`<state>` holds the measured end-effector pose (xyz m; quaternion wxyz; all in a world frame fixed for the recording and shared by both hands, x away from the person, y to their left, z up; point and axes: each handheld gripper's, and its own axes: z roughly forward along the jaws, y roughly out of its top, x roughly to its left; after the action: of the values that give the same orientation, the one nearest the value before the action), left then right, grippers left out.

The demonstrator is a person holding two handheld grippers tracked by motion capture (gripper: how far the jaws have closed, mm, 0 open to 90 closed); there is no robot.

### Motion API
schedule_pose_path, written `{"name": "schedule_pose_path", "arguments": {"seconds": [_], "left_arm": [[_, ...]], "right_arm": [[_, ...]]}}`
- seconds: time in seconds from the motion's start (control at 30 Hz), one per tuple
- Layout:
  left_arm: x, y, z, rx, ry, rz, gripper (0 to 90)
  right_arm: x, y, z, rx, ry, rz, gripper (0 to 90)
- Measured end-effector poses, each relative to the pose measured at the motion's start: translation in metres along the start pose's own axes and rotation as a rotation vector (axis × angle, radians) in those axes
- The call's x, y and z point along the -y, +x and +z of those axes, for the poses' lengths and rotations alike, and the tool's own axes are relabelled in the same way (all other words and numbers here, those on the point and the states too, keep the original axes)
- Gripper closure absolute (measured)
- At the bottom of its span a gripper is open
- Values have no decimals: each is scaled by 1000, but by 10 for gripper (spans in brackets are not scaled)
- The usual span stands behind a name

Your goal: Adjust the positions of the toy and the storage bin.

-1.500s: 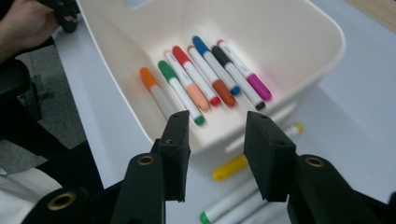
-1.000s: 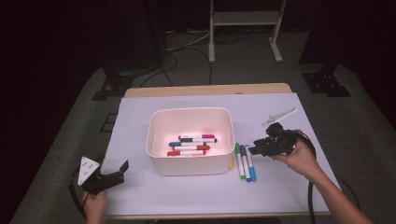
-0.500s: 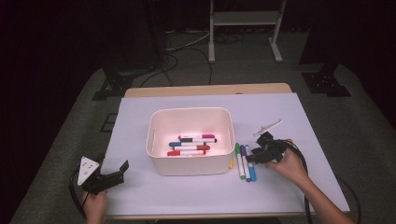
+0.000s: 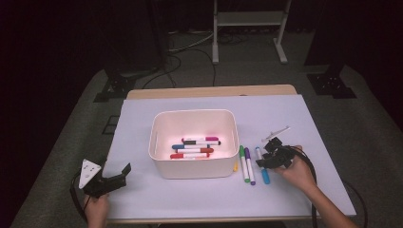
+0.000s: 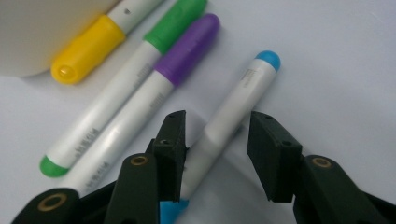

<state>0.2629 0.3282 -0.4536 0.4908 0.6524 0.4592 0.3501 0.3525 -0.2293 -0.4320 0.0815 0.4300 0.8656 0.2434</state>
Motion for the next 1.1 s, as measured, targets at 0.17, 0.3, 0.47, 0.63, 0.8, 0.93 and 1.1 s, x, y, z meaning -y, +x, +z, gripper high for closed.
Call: {"name": "schedule_pose_path", "arguments": {"seconds": [0.17,0.3,0.47,0.63,0.8,0.93,1.1], "left_arm": [[0,0,0,-1,4,0,5],[0,0,0,-2,4,1,5],[0,0,0,-2,5,1,5],[0,0,1,-2,6,0,5],[0,0,1,-3,8,1,5],[0,0,1,-4,6,2,5],[0,0,1,-2,6,1,5]], "right_arm": [[15,-11,-8,42,-1,27,617],[23,-18,-12,69,-10,49,706],[27,-23,-15,74,-12,72,755],[28,-26,-19,46,-12,92,759],[24,-25,-35,2,-52,102,760],[11,-18,-59,-41,-99,86,760],[-5,-8,-81,-76,-140,52,761]]}}
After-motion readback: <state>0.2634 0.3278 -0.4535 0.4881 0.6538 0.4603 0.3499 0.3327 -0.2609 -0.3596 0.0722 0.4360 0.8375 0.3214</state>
